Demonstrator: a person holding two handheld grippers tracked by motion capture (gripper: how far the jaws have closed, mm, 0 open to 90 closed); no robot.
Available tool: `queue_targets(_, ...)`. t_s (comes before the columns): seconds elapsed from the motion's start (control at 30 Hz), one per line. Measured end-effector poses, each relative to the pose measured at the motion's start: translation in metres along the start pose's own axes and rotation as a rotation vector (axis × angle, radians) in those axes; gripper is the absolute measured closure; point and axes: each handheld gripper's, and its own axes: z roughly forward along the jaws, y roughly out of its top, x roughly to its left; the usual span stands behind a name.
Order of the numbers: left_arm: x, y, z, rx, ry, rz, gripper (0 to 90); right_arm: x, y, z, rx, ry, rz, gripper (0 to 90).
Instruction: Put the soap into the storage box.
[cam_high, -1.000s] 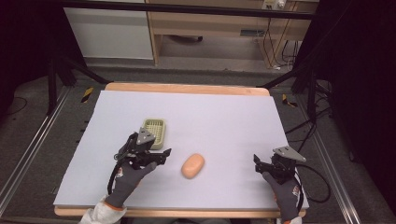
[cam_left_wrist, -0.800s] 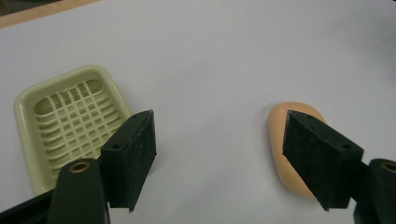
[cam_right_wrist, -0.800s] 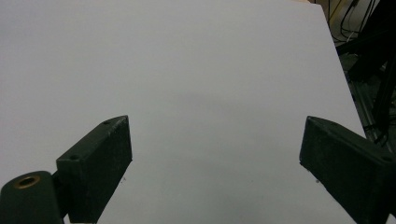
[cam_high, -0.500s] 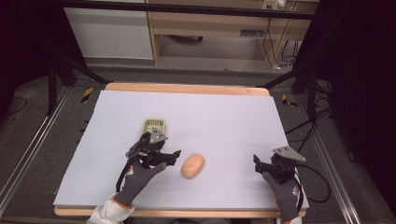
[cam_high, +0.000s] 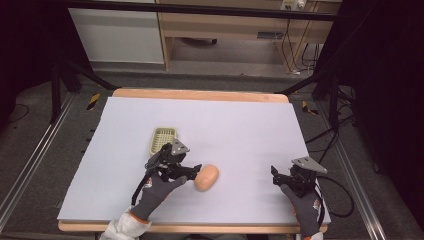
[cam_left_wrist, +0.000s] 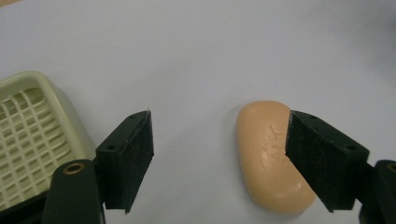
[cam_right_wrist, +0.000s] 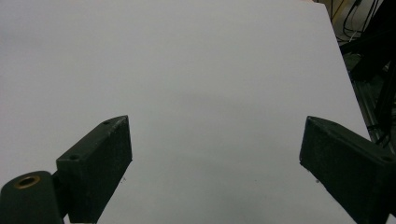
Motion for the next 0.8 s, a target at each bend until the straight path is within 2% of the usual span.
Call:
queue_targets(0.13, -0.007, 0.001, 0.006, 0.012, -0.011, 0.016, 21.5, -0.001, 0.000, -0.001, -0.003, -0.006, 0.001, 9.6)
queue_targets(0.2, -0.011, 0.004, 0.009, 0.040, -0.010, 0.032, 20.8, -0.002, 0.000, 0.000, -0.001, -0.005, 0.005, 9.6)
queue_targets(0.47, -0.021, 0.007, 0.017, 0.059, -0.033, 0.041, 18.7, -0.002, -0.001, 0.000, 0.001, -0.005, 0.004, 9.6)
queue_targets(0.8, -0.029, 0.006, 0.027, 0.090, -0.024, 0.069, 17.3, -0.002, -0.001, 0.001, 0.007, -0.004, 0.002, 9.6)
